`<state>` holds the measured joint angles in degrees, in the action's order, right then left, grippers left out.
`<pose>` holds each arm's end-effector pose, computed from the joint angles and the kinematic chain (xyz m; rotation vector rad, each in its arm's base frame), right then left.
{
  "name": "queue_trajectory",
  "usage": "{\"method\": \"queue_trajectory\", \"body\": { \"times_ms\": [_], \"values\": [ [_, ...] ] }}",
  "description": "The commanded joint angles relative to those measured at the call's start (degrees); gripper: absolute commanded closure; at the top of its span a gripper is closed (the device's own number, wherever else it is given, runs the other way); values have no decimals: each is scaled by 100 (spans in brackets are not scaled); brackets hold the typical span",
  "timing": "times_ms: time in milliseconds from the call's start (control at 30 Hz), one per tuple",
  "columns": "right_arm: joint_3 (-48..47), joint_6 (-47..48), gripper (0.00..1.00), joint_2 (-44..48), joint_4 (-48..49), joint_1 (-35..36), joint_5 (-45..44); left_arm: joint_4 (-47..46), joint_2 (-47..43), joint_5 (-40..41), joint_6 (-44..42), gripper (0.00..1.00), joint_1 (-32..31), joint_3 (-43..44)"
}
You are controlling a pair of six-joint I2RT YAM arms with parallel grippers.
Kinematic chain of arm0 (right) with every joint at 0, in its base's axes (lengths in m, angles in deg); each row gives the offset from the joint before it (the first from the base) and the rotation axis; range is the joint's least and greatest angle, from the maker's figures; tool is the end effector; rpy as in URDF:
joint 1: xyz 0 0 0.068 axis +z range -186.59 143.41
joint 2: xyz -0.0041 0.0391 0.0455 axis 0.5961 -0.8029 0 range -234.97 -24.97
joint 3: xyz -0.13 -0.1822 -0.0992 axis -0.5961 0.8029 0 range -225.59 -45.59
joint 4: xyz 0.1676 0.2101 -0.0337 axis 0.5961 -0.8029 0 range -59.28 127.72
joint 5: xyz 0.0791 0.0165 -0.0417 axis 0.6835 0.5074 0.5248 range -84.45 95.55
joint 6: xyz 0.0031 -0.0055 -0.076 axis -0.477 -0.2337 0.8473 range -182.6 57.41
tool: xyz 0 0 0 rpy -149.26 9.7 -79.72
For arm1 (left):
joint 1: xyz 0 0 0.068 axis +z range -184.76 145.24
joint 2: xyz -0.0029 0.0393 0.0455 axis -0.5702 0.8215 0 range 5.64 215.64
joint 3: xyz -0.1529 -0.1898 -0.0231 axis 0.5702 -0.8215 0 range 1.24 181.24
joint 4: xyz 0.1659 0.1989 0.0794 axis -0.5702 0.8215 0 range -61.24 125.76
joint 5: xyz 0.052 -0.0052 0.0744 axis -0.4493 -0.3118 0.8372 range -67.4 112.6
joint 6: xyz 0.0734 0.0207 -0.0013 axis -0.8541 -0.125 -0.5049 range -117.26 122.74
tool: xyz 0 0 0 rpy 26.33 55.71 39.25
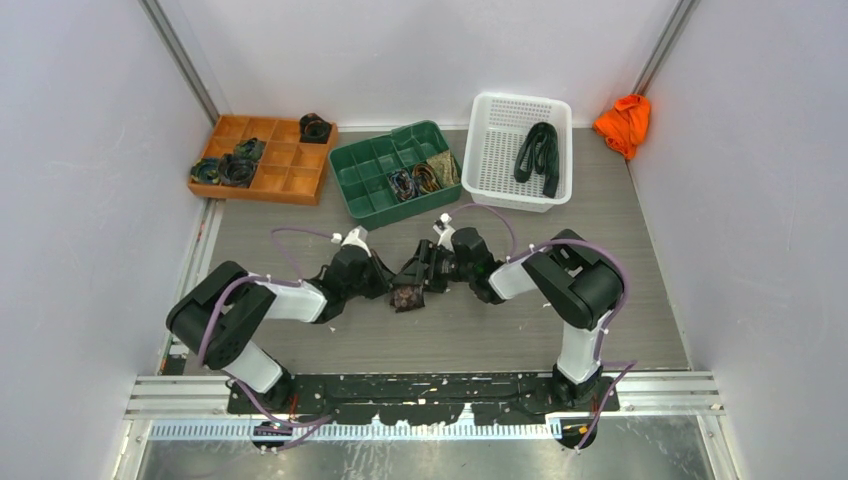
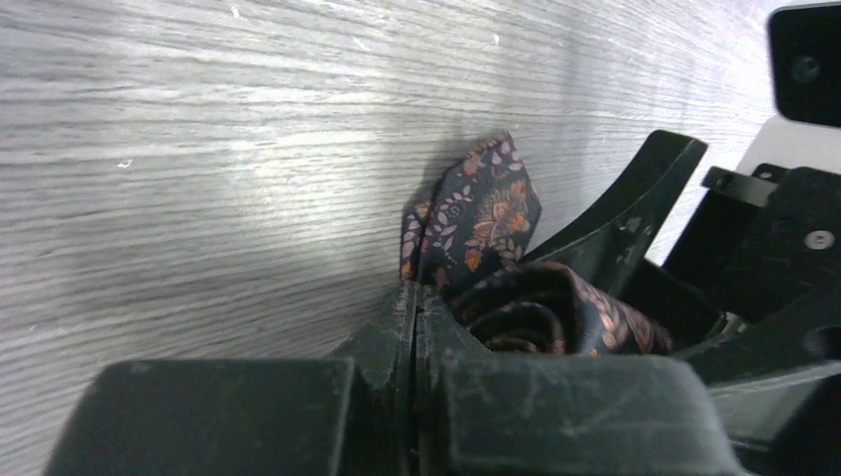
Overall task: Roll the ties
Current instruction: Roll the tie at the center of the board.
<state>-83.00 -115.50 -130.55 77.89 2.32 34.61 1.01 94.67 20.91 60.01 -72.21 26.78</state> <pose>0.2517 0.2434 0.0641 -0.0762 2.3560 1.4248 0.2339 -0.1815 0.0661 -0.3893 2.3310 -0.9142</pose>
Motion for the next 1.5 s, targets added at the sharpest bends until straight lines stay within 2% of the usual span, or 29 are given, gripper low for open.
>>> {"method": "queue_trajectory", "body": {
  "times_ms": [0,67,167,267,400,433,500,667,800,1100,1267,1467],
  "values": [
    [29,76,37,-361,-596,148,126,188,426,-311,64,100,-20,-111],
    [12,28,46,-409,-520,160,179,53,474,-372,110,100,-17,-158],
    [28,-37,52,-435,-429,170,220,6,464,-377,120,100,-24,-213],
    [53,-60,42,-406,-382,174,271,55,406,-366,74,100,-17,-233],
    [82,-71,37,-324,-344,173,286,238,315,-262,-36,100,-19,-212],
    [66,-71,31,-323,-370,173,318,321,285,-211,-103,100,-20,-197],
    [41,-84,26,-318,-362,171,360,567,163,-72,-201,100,-23,-161],
    [164,57,12,-37,-709,129,-343,1050,-310,123,-416,100,-22,-146],
    [367,184,4,295,-965,15,-1026,1507,-685,423,-673,100,-23,-129],
    [244,620,0,1363,-2224,-500,-2304,1748,-1025,508,-841,100,-25,-299],
    [346,744,0,2102,-2957,-568,-2161,1782,-1223,303,-698,100,-23,-347],
    [1152,204,0,2809,-2729,-477,-1525,1974,-1491,321,-634,100,-25,-346]
  ]
}}
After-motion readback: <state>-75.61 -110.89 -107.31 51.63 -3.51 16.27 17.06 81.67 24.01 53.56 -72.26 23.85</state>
